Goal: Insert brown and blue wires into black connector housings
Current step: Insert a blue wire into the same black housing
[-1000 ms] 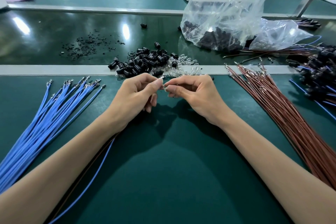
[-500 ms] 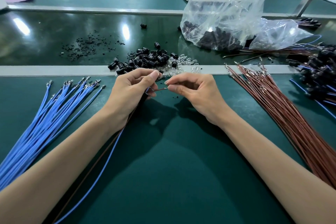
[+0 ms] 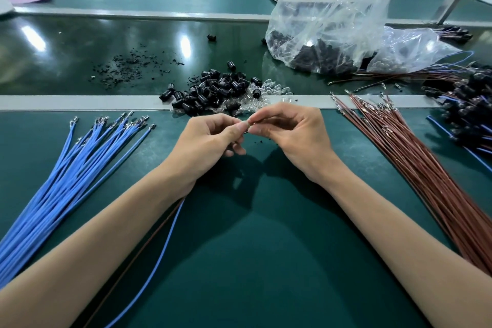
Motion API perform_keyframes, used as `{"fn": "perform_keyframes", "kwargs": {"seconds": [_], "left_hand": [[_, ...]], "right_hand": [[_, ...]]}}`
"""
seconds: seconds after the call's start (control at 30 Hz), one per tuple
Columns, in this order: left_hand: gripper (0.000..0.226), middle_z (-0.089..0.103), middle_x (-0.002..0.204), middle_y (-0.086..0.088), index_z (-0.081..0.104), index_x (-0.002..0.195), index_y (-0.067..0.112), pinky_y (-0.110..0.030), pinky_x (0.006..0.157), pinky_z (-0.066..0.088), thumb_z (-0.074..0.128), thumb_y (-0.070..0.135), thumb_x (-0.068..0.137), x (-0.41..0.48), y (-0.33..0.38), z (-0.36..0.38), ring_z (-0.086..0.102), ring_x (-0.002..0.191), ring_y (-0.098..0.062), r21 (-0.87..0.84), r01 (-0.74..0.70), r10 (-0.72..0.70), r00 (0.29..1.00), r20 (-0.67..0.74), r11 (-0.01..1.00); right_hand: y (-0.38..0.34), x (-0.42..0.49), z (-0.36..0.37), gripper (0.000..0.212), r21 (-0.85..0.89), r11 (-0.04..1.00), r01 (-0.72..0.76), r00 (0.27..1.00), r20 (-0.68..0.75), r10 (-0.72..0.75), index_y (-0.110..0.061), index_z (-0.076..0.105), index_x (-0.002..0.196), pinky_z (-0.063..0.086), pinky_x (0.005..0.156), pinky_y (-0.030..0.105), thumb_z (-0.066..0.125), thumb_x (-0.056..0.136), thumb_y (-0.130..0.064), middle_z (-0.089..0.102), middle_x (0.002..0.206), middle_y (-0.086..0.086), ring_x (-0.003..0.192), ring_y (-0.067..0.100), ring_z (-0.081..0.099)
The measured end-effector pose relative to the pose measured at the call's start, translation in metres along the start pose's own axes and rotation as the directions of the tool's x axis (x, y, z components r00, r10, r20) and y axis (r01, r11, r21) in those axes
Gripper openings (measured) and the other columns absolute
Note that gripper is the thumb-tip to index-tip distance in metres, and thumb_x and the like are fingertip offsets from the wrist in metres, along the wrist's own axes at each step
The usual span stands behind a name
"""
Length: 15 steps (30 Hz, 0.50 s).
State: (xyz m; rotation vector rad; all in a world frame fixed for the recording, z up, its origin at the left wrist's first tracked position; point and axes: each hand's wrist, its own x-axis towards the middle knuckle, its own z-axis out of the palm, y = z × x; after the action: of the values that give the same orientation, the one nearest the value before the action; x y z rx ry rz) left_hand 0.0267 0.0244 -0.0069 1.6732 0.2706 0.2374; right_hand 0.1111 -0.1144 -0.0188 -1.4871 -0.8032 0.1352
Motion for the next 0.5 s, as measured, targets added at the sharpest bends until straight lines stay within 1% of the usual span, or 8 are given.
{"fn": "perform_keyframes", "kwargs": {"seconds": [0.1,0.17,0.23,0.3,0.37,0.5], "left_hand": [[0.014,0.06,0.058,0.007,0.066,0.078,0.011,-0.01,0.05,0.042,0.061,0.014,0.09,0.0007,0.0025,-0.0022,0.057,0.051,-0.003,-0.067,0.038,-0.038,0.999,0.005,0.997],[0.016,0.06,0.057,0.005,0.065,0.075,0.01,-0.011,0.051,0.042,0.061,0.014,0.09,0.0008,0.004,-0.0032,0.056,0.049,-0.005,-0.098,0.056,-0.055,0.998,0.013,0.994],[0.017,0.06,0.058,0.003,0.064,0.073,0.01,-0.011,0.051,0.041,0.062,0.014,0.089,0.0006,0.0049,-0.0039,0.055,0.048,-0.006,-0.088,0.061,-0.059,0.998,0.028,0.994],[0.018,0.059,0.059,0.001,0.065,0.072,0.009,-0.011,0.051,0.041,0.063,0.016,0.089,-0.0001,0.0055,-0.0042,0.053,0.048,-0.007,-0.053,0.063,-0.061,0.997,0.044,0.997],[0.018,0.06,0.059,0.0,0.066,0.072,0.01,-0.012,0.051,0.042,0.063,0.016,0.088,-0.0006,0.0067,-0.0054,0.053,0.048,-0.009,-0.035,0.07,-0.068,0.996,0.057,0.997],[0.017,0.062,0.058,-0.001,0.065,0.071,0.011,-0.014,0.053,0.045,0.063,0.015,0.087,-0.0001,0.0094,-0.0093,0.055,0.048,-0.011,-0.044,0.105,-0.1,0.99,0.105,0.994]], "right_hand": [[-0.0011,-0.0005,0.001,0.023,0.018,1.0,0.015,1.0,0.007,-0.016,-0.012,0.071,0.083,0.052,0.074,0.016,0.075,0.07,0.007,0.072,0.075,-0.008,0.074,0.007,0.069],[-0.0021,-0.0013,0.0021,0.027,0.007,0.999,0.037,0.999,0.006,-0.037,-0.016,0.071,0.084,0.053,0.074,0.018,0.075,0.07,0.007,0.072,0.074,-0.009,0.074,0.007,0.069],[-0.0025,-0.002,0.003,0.027,-0.038,0.997,0.065,0.998,-0.006,-0.066,-0.018,0.071,0.083,0.055,0.075,0.023,0.076,0.07,0.005,0.072,0.076,-0.006,0.075,0.011,0.07],[-0.0024,-0.0027,0.0031,0.023,-0.083,0.993,0.085,0.996,-0.016,-0.086,-0.015,0.073,0.085,0.056,0.076,0.025,0.077,0.07,0.002,0.072,0.078,-0.003,0.075,0.013,0.071],[-0.003,-0.0034,0.0026,0.022,-0.111,0.989,0.095,0.995,-0.022,-0.098,-0.014,0.073,0.086,0.056,0.075,0.025,0.078,0.07,0.0,0.072,0.077,-0.004,0.074,0.013,0.071],[-0.0042,-0.0039,0.0024,0.024,-0.134,0.985,0.11,0.994,-0.013,-0.112,-0.019,0.073,0.084,0.057,0.077,0.028,0.077,0.07,0.0,0.072,0.077,-0.006,0.074,0.011,0.071]]}}
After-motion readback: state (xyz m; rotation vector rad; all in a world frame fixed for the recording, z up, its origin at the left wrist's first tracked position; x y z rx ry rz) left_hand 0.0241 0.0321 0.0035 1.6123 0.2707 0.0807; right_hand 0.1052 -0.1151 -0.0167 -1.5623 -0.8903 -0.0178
